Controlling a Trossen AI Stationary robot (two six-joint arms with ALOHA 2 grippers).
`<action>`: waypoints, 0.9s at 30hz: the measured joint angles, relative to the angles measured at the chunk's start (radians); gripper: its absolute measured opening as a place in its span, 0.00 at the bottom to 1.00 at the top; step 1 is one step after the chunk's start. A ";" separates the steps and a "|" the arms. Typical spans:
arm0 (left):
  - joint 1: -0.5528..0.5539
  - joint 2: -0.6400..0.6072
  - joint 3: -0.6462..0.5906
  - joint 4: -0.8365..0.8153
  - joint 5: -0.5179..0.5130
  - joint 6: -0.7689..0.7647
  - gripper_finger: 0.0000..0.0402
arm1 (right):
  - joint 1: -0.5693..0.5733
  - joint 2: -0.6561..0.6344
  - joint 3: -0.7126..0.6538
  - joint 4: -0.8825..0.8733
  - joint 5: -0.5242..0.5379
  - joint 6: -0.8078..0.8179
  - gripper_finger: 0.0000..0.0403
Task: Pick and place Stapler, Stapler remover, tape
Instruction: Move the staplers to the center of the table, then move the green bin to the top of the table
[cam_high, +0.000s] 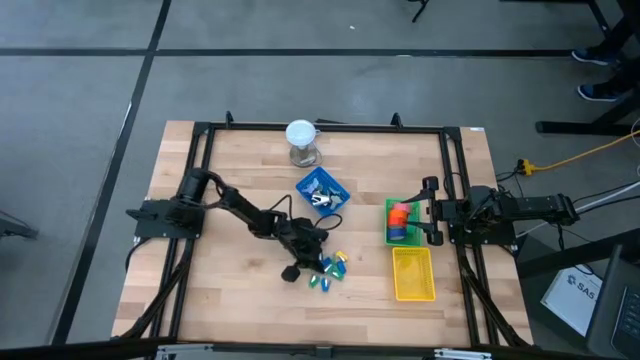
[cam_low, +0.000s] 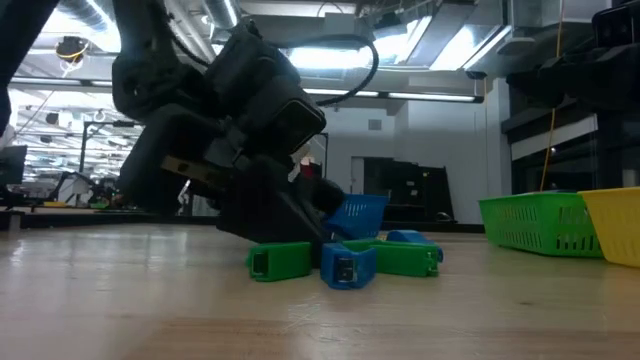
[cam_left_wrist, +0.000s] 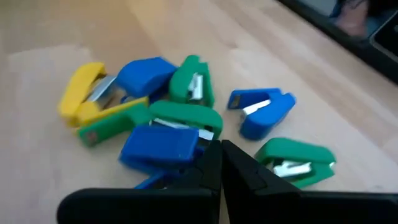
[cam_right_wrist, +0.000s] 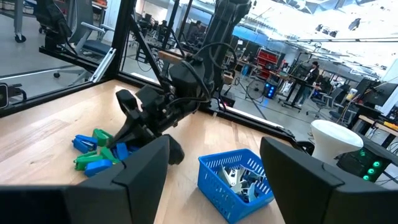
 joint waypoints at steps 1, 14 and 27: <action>0.000 -0.012 0.000 -0.027 -0.015 0.009 0.00 | 0.000 0.000 0.000 0.000 0.000 0.000 0.64; -0.004 -0.282 0.000 -0.559 -0.224 -0.034 0.00 | 0.000 0.000 0.000 0.000 0.000 0.000 0.64; 0.000 -0.659 -0.280 -0.492 -0.309 -0.227 0.00 | 0.000 0.000 0.000 0.000 0.000 0.000 0.64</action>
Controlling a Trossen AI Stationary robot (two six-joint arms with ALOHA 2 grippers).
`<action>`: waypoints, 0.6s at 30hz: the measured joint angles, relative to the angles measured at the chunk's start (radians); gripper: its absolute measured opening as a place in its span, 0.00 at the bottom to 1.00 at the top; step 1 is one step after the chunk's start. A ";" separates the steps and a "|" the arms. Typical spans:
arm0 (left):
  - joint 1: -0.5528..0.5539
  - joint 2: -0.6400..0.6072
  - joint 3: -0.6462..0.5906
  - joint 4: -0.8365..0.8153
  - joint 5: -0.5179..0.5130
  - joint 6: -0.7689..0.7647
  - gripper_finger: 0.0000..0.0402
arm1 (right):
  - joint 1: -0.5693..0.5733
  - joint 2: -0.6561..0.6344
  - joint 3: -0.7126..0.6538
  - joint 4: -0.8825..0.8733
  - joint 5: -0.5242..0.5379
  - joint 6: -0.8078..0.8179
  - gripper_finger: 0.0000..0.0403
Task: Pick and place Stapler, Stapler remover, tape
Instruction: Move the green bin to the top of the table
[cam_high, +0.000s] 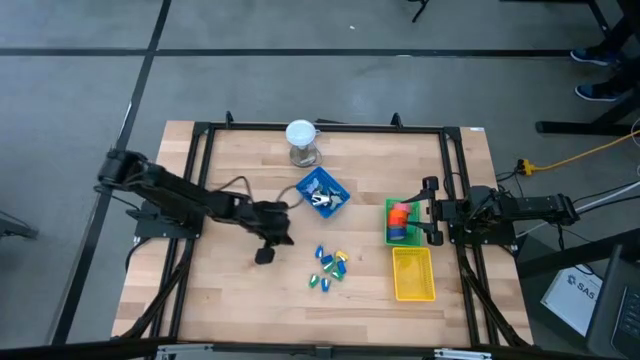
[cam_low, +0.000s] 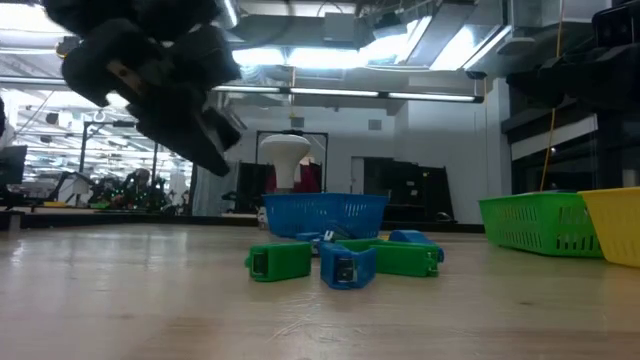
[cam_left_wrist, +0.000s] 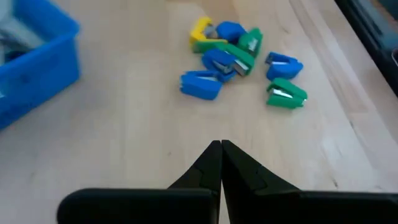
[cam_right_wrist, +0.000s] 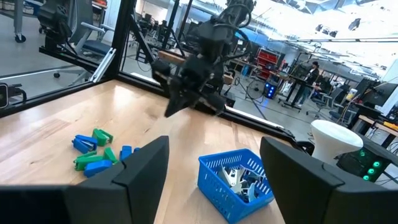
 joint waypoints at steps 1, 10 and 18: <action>0.000 -0.032 -0.032 0.020 -0.016 -0.013 0.00 | 0.000 0.000 0.000 0.000 0.000 0.000 0.64; -0.001 -0.317 -0.266 0.156 -0.100 -0.086 0.00 | 0.000 0.000 0.000 0.000 0.000 0.000 0.64; -0.001 -0.528 -0.428 0.268 -0.153 -0.071 0.00 | 0.000 0.000 0.000 0.000 0.000 0.000 0.64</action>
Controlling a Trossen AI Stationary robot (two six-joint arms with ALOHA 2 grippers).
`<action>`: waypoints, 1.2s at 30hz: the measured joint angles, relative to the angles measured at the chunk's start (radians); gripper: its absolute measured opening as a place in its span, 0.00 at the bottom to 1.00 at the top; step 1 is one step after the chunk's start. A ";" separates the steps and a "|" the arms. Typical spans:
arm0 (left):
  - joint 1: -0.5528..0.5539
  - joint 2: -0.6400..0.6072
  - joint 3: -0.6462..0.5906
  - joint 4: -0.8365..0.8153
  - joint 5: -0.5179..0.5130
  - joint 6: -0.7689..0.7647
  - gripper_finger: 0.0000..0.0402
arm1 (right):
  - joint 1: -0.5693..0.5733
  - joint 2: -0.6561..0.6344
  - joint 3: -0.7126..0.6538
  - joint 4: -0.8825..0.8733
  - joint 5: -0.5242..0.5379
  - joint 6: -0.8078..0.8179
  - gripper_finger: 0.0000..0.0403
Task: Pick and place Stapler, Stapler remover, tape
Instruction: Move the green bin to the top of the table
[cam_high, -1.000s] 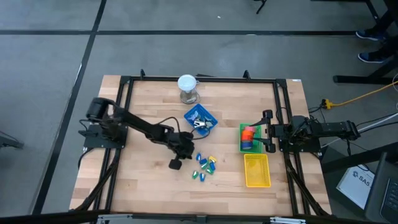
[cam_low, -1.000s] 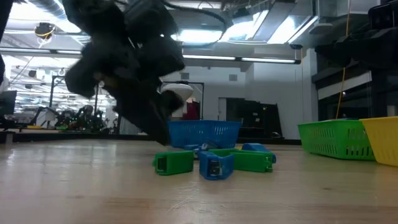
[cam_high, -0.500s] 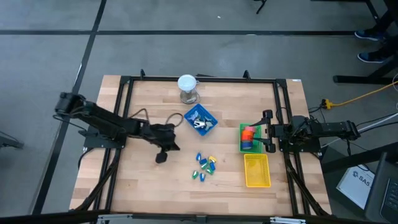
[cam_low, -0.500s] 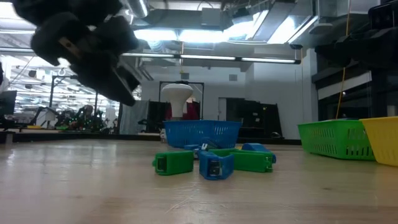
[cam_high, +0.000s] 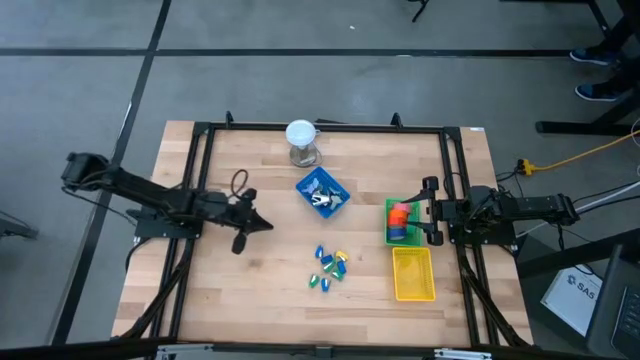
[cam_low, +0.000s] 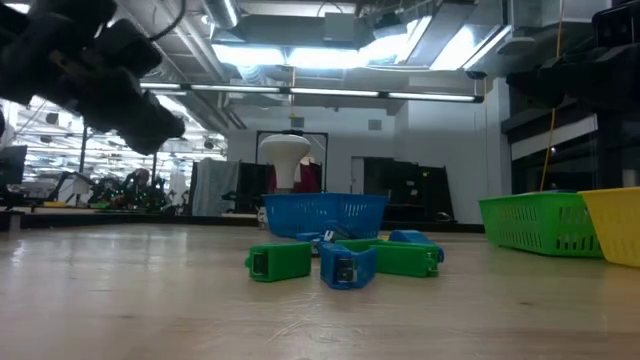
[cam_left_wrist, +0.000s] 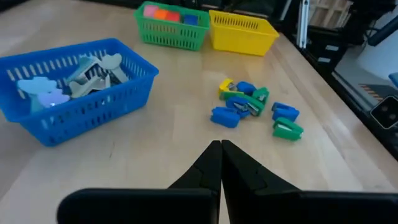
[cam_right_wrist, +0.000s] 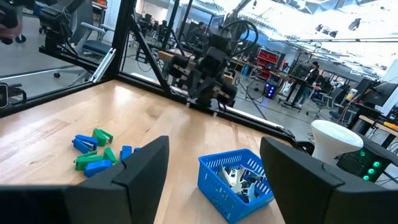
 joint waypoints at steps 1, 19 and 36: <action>0.000 -0.024 -0.016 0.000 -0.004 0.002 0.00 | 0.000 0.000 0.000 0.000 0.000 0.000 0.64; 0.000 -0.306 -0.117 -0.061 -0.067 0.122 0.00 | 0.000 0.000 0.000 0.000 0.000 0.000 0.64; 0.053 -0.625 -0.117 -0.342 -0.067 0.203 0.00 | 0.000 0.000 0.000 0.000 0.000 0.000 0.64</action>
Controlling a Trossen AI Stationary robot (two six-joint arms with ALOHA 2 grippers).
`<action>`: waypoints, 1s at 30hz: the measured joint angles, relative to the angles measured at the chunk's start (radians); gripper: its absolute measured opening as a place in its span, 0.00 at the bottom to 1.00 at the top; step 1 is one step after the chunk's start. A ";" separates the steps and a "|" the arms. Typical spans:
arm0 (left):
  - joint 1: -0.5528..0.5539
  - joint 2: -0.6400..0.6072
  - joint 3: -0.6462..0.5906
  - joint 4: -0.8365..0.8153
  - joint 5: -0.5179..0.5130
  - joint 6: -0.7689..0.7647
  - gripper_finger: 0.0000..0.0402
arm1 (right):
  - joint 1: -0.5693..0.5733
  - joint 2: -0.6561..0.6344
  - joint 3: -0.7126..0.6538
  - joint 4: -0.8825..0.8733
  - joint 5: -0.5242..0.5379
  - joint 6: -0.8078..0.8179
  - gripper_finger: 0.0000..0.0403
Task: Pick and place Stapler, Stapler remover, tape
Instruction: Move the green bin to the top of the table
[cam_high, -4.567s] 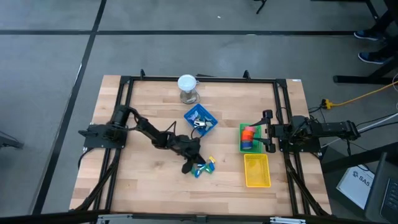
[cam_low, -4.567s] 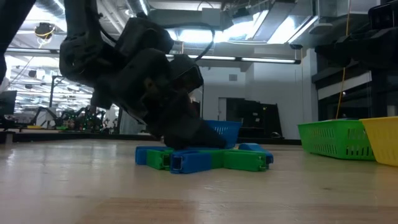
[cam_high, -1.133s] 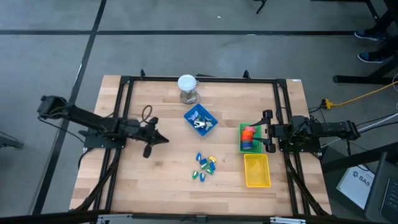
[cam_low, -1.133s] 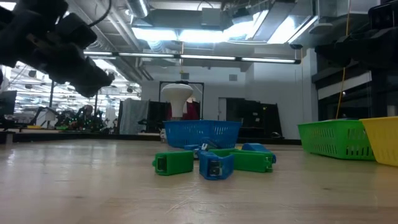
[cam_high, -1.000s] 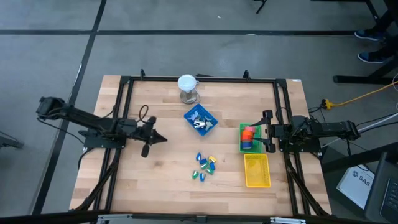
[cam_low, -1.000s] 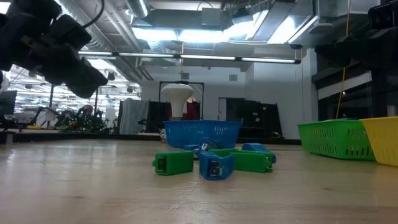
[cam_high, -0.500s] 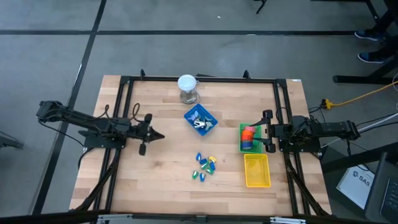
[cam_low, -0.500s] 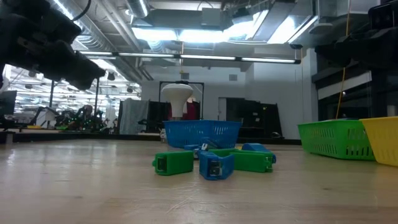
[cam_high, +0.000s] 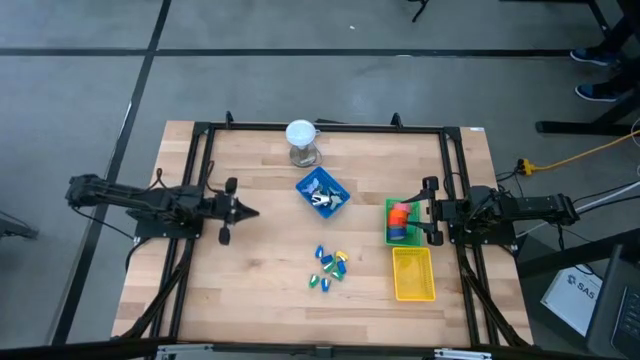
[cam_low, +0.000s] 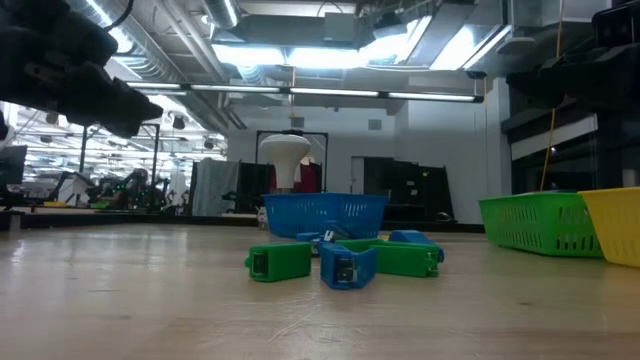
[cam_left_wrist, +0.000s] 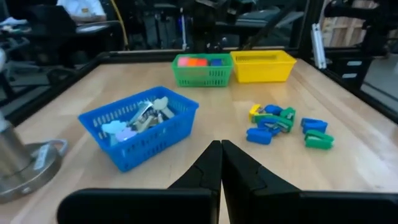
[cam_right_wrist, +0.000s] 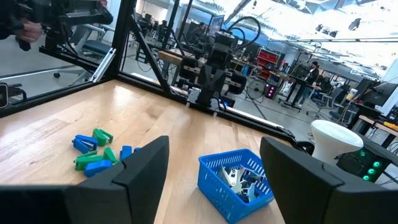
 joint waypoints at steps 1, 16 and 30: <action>0.007 -0.020 0.000 -0.026 -0.003 0.000 0.00 | 0.000 0.000 0.000 0.000 0.000 0.000 0.64; 0.088 -0.082 0.001 -0.037 0.019 0.044 0.00 | 0.000 0.000 0.000 0.000 0.000 0.000 0.64; 0.088 -0.082 0.001 -0.036 0.017 0.026 0.00 | 0.000 0.000 0.000 0.000 0.000 0.000 0.64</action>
